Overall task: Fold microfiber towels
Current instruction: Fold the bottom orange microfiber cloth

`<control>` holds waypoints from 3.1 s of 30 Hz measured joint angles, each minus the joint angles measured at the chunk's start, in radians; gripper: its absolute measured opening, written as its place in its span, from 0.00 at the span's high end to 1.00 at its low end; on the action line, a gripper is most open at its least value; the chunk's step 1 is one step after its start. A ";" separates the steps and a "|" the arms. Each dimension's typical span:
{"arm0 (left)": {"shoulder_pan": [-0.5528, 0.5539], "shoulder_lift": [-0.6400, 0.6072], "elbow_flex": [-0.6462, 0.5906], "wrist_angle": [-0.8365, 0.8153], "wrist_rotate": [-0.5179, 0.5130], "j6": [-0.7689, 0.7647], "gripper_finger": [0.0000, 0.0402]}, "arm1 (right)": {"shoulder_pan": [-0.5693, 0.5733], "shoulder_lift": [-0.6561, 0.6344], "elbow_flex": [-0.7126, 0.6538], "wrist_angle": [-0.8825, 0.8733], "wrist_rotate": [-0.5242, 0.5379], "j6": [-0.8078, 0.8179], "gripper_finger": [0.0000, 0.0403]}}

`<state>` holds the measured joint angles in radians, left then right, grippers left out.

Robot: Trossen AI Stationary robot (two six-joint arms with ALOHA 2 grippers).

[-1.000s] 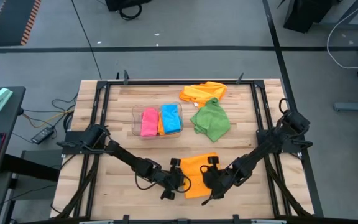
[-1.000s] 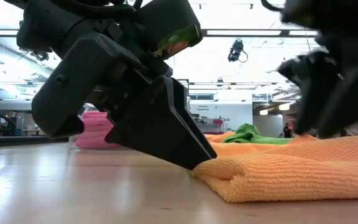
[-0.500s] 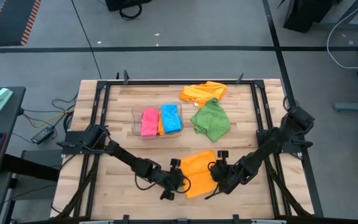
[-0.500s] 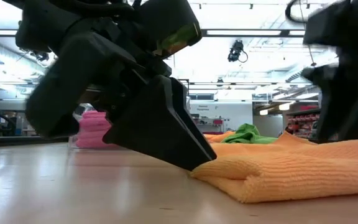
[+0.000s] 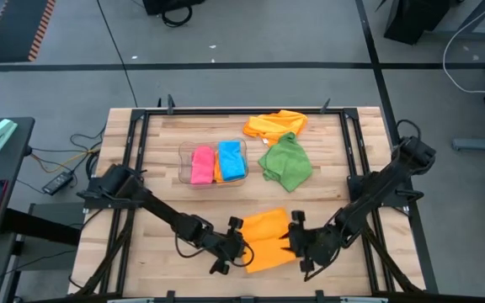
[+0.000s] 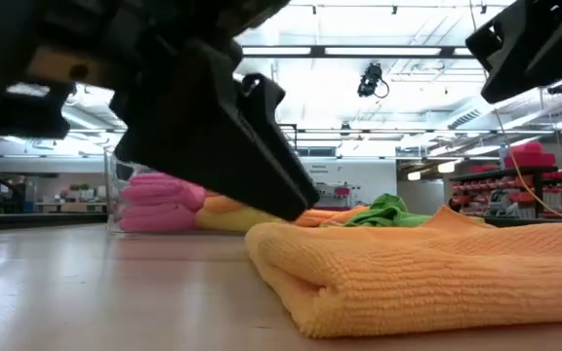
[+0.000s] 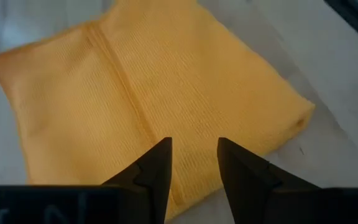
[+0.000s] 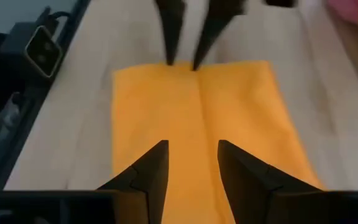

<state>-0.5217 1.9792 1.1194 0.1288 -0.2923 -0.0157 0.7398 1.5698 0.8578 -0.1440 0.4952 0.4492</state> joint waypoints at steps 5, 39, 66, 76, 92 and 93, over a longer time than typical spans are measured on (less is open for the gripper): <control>0.014 -0.008 0.001 0.030 -0.003 -0.015 0.66 | 0.011 0.103 0.000 0.170 -0.050 -0.032 0.57; 0.019 0.041 0.004 -0.068 0.026 -0.055 0.74 | 0.088 0.294 0.138 0.158 0.063 -0.280 0.45; 0.021 0.041 0.003 -0.062 0.027 -0.071 0.76 | 0.044 0.446 0.181 0.063 0.173 -0.536 0.61; 0.009 0.039 0.003 -0.055 0.027 -0.066 0.79 | 0.035 0.408 0.175 0.056 0.047 -0.418 0.90; -0.039 -0.042 0.002 -0.042 0.026 -0.078 0.79 | -0.038 0.227 0.176 0.058 -0.429 -0.146 0.91; -0.039 -0.042 0.002 -0.039 0.026 -0.083 0.80 | -0.041 0.223 0.176 0.058 -0.446 -0.137 0.91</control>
<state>-0.5610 1.9373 1.1217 0.0899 -0.2664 -0.0992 0.6991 1.7925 1.0340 -0.0863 0.0491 0.3122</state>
